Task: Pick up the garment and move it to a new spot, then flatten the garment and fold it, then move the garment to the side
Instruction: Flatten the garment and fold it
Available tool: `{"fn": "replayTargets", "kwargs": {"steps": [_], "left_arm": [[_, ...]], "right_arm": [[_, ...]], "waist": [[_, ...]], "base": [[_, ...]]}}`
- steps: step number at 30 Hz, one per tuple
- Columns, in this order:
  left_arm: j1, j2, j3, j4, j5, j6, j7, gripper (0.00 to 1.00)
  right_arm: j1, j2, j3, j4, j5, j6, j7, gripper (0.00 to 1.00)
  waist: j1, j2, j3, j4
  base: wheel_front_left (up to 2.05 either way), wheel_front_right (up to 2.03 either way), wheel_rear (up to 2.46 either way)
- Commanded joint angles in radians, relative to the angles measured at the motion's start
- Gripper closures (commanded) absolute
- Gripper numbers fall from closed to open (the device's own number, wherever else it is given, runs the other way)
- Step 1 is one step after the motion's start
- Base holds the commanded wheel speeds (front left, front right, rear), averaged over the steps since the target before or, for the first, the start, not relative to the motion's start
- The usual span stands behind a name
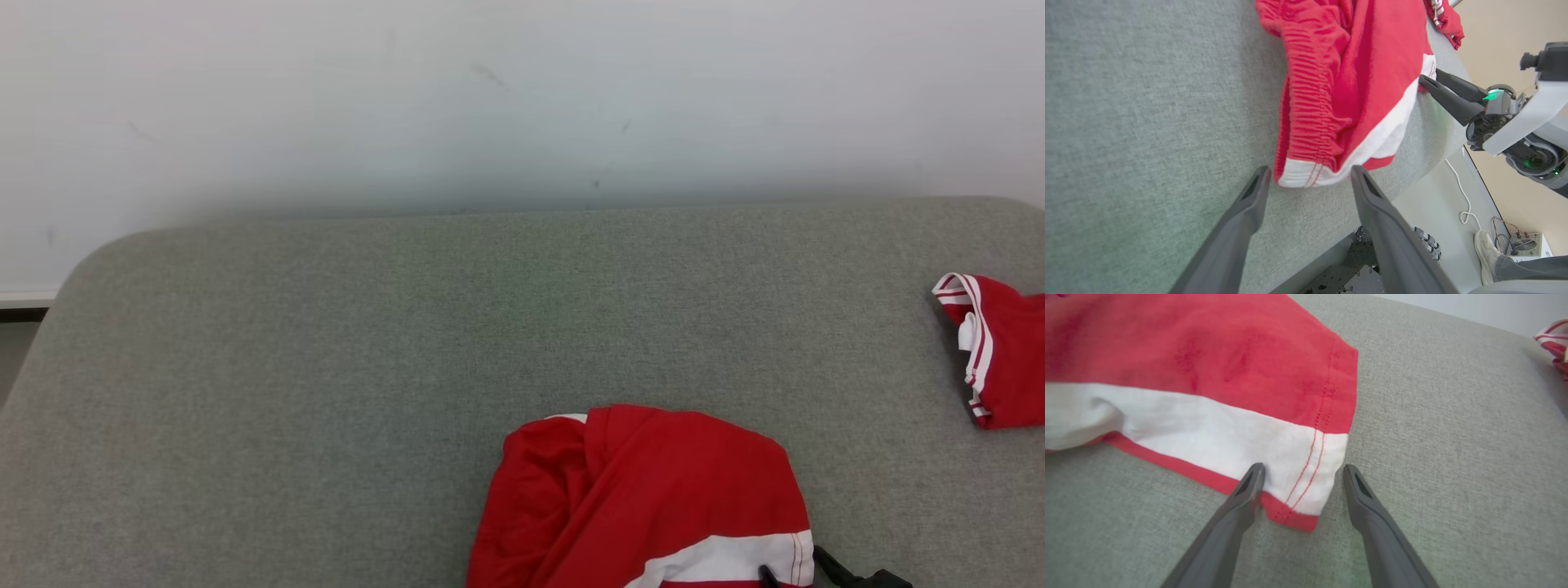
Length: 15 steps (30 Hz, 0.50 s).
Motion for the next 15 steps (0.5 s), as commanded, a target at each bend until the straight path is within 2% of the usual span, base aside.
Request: {"fn": "replayTargets", "kwargs": {"steps": [1, 13, 15], "left_arm": [[-0.017, 0.000, -0.010, 0.013, -0.004, 0.001, -0.012, 0.00], [-0.088, -0.007, -0.098, 0.064, -0.027, 0.001, -0.067, 0.00], [-0.095, -0.006, -0.111, 0.070, -0.034, 0.001, -0.074, 0.08]], "right_arm": [[-0.013, -0.008, 0.003, 0.004, 0.006, -0.002, -0.006, 0.00], [-0.030, -0.008, 0.008, 0.014, 0.009, -0.002, -0.011, 0.00], [-0.031, -0.005, 0.013, 0.012, 0.014, -0.002, -0.010, 0.00]], "waist": [[-0.0001, -0.0001, 0.007, -0.004], [-0.0001, -0.0001, 0.021, -0.010], [-0.0001, -0.0001, 0.022, -0.010]], "base": [[0.00, 0.00, 0.00], [0.00, 0.00, 0.00], [0.00, 0.00, 0.00]]}}
